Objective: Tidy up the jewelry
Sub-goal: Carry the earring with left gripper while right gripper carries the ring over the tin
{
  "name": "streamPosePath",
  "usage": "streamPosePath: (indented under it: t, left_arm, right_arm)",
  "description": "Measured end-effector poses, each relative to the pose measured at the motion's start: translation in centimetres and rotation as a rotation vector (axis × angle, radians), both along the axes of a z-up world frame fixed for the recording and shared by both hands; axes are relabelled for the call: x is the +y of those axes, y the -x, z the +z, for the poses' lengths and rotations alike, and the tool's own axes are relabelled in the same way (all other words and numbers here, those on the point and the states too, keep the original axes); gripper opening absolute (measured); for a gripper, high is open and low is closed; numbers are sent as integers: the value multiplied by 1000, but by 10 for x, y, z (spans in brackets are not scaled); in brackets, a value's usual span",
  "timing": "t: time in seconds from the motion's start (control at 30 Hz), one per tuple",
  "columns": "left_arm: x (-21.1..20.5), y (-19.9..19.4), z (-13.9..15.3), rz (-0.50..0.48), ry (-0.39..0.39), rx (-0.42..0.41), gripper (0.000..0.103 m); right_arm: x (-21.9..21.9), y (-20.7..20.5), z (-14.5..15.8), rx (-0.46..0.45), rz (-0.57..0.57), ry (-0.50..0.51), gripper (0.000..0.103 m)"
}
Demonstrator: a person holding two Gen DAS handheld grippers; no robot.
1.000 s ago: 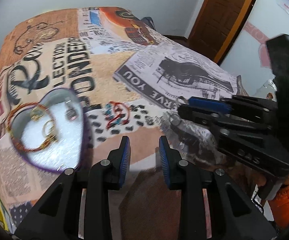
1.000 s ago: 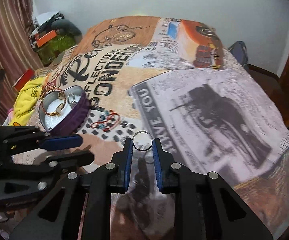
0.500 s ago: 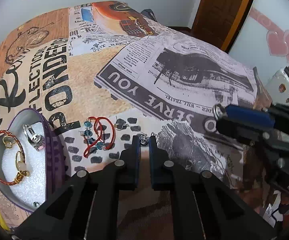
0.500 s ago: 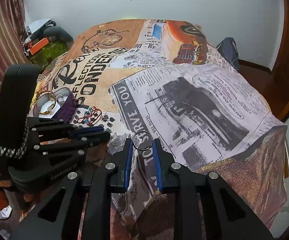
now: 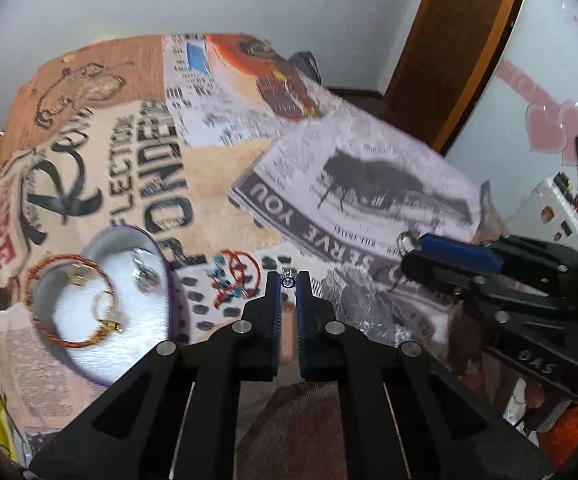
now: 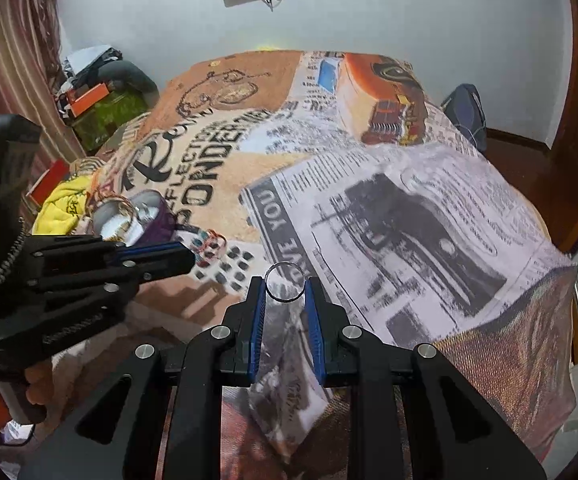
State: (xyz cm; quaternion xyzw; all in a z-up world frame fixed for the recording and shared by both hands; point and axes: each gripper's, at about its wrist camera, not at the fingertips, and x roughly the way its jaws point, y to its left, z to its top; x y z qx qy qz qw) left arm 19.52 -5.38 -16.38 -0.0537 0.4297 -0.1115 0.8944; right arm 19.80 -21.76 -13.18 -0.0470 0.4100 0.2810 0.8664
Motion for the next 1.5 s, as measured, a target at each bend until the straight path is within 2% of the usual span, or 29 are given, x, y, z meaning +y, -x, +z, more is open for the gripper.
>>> streamPosePath:
  t: [0.23, 0.4, 0.73, 0.97, 1.1, 1.5]
  left_arm:
    - [17, 17, 39, 36, 37, -98, 5]
    - [31, 29, 61, 63, 37, -160, 5]
    - [68, 48, 83, 131, 15, -239, 5]
    - [98, 54, 77, 173, -3, -224, 5]
    - [111, 54, 65, 181, 20, -191, 5]
    - [115, 46, 30, 155, 17, -105, 5]
  right_arm:
    - [14, 3, 20, -48, 19, -29, 18]
    - [27, 7, 33, -77, 39, -45, 18]
    - [57, 13, 45, -114, 93, -61, 18]
    - [83, 15, 43, -114, 139, -68, 18]
    - [97, 15, 37, -100, 165, -63, 18]
    - [129, 17, 9, -40, 242, -24, 18]
